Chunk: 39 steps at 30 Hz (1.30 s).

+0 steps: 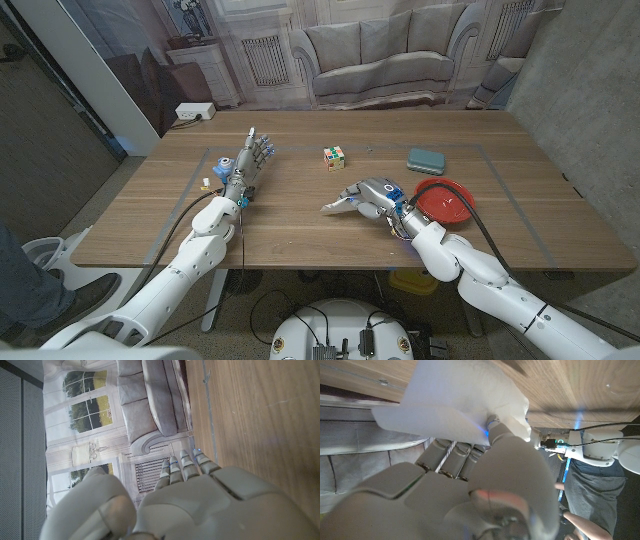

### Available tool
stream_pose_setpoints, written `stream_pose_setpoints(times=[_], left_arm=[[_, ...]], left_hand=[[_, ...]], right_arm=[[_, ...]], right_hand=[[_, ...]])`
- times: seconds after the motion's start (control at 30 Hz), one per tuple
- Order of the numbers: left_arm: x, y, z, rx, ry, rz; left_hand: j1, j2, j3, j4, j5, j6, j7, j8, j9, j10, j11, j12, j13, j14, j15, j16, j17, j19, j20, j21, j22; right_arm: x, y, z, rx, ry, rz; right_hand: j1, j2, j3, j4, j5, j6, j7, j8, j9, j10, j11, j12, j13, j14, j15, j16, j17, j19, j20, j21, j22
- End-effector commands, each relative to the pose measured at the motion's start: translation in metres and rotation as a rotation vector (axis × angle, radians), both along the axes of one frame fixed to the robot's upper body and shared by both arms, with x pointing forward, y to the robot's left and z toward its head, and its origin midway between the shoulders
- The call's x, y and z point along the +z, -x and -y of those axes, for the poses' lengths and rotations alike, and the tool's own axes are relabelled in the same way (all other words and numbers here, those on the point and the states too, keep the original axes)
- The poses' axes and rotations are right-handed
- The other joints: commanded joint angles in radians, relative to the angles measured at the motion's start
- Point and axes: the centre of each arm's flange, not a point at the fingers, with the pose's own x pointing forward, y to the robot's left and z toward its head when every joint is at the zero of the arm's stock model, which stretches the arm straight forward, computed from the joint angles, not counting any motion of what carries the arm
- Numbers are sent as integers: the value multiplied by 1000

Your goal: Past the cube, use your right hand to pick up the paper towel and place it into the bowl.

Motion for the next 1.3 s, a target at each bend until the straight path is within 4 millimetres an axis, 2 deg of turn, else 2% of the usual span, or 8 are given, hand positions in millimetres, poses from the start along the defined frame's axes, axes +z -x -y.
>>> stream_pose_setpoints(times=[0.03, 0.5, 1.3], left_arm=[[1, 0, -1, 1, 1, 1], [2, -2, -2, 0, 10, 5], [6, -6, 0, -3, 8, 10]], left_hand=[[2, 7, -4, 2, -5, 7, 3, 0, 3, 7, 2, -3, 2, 8, 3, -2, 2, 5, 4, 0, 6], [3, 8, -6, 2, -5, 7, 3, 0, 3, 7, 2, -3, 2, 9, 2, -2, 2, 6, 4, 0, 6], [5, 11, -10, 1, -6, 9, 2, 0, 3, 7, 5, -3, 2, 8, 3, -2, 2, 5, 4, -1, 6]], right_arm=[[10, 5, -2, 28, -25, -3], [22, 10, 0, 30, -38, 24], [36, 12, 20, -33, -73, 80]], right_hand=[[7, 3, -6, -2, 5, 9, -3, -3, 3, 9, -2, -4, 3, 12, -51, -4, 1, -4, -102, 12, 3], [12, 4, -11, -3, 6, 13, -3, -8, 4, 15, 2, -8, 4, 15, -51, -9, 1, -10, -102, 26, 2], [18, 5, -22, -1, 6, 16, -4, -20, 5, 15, -1, -22, 5, 17, -52, -20, 0, -28, -101, 52, -1]])
